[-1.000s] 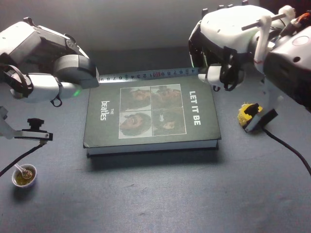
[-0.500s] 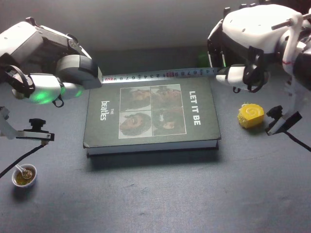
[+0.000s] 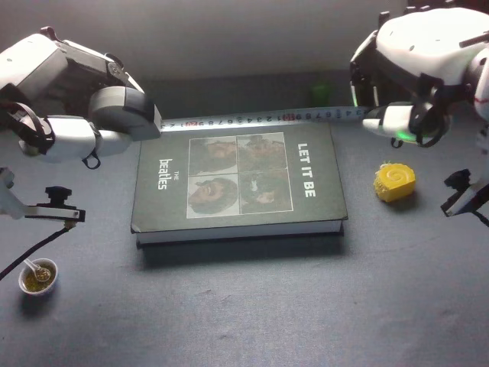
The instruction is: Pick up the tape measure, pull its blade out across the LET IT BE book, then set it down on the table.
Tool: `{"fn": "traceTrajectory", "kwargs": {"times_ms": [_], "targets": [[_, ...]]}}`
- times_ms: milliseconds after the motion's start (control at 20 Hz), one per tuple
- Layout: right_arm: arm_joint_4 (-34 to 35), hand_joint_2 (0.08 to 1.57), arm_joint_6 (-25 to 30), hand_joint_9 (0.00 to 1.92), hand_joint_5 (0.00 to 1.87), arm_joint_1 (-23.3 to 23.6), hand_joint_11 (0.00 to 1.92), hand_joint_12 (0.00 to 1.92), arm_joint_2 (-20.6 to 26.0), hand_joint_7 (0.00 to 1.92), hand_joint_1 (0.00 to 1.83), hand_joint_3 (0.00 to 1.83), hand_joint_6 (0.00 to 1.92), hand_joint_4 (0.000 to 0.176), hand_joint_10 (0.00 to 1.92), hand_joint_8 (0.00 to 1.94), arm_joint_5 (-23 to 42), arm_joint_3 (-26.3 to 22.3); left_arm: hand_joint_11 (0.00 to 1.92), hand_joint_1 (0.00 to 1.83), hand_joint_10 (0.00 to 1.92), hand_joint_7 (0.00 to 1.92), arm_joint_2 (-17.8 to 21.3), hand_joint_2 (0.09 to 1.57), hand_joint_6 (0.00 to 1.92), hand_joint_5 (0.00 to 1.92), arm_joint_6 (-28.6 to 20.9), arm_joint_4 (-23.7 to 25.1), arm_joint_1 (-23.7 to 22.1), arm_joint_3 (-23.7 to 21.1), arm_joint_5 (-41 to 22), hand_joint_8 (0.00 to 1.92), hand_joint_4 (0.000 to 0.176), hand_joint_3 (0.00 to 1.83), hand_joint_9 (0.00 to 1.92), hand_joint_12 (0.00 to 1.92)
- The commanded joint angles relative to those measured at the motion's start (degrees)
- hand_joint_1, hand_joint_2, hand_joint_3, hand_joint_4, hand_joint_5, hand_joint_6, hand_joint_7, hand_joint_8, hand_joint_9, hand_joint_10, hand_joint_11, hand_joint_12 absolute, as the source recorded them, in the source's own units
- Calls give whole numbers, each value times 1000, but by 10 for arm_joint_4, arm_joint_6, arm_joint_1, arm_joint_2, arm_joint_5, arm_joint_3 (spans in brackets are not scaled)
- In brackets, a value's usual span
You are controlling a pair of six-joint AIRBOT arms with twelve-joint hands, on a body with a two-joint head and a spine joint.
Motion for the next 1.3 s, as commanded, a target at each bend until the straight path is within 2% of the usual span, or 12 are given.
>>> {"fn": "traceTrajectory", "kwargs": {"times_ms": [0,100,300,400,500,600,650,800,1100,1200,1250], "targets": [[-35,1170,-3,961,802,2,719,1301,11,963,1190,1,1228,0,627,1057,45,1,808,1389,1223,1129,5,1073,648,1065,1,8,-6,5,-76,792,0,0,918,1142],[-35,1170,-1,960,803,0,719,1301,18,961,1190,1,1229,0,627,1058,45,-1,805,1388,1231,1119,5,1078,696,1041,1,8,-6,6,-76,805,0,0,912,1141],[-35,1167,4,972,814,-6,731,1304,31,965,1189,0,1238,4,641,1032,46,-1,827,1390,1215,1138,5,1069,659,1071,2,8,-5,6,-76,748,0,0,932,1085],[-35,1172,6,980,782,-8,717,1312,38,975,1192,1,1268,0,665,1029,46,-2,804,1387,1229,1156,6,1080,792,989,5,8,-5,5,-76,719,0,0,916,1091],[-35,1177,9,965,767,-10,700,1330,44,972,1192,0,1288,0,702,1035,47,-2,771,1384,1272,1158,6,1087,824,982,7,8,-5,5,-76,715,0,0,878,1146],[-36,1179,10,955,763,-11,705,1329,49,966,1191,0,1288,0,729,1048,47,-3,768,1384,1274,1151,6,1086,820,994,7,7,-5,5,-76,714,0,0,879,1152],[-36,1181,11,935,768,-13,702,1328,51,952,1187,1,1275,0,730,1078,47,-3,776,1386,1254,1142,6,1078,753,1044,7,7,-5,5,-76,733,0,0,889,1153],[-36,1184,13,915,767,-16,717,1315,58,944,1186,0,1265,0,722,1105,47,-3,800,1385,1251,1104,6,1084,708,1045,7,7,-4,4,-76,834,0,1,889,1156],[-36,1179,16,913,794,-12,710,1303,73,939,1183,0,1251,2,713,1090,45,-3,812,1386,1254,1094,6,1081,651,1081,7,6,-3,1,-76,847,0,0,887,1164],[-36,1172,16,918,825,-14,713,1313,77,938,1185,0,1219,16,708,1081,46,-3,809,1387,1243,1107,7,1079,668,1068,7,6,-2,1,-76,826,0,0,894,1160],[-36,1170,17,927,828,-14,723,1317,78,939,1186,0,1213,17,710,1080,46,-3,807,1387,1238,1115,7,1079,681,1056,7,6,-2,1,-76,816,0,0,898,1158]]}}
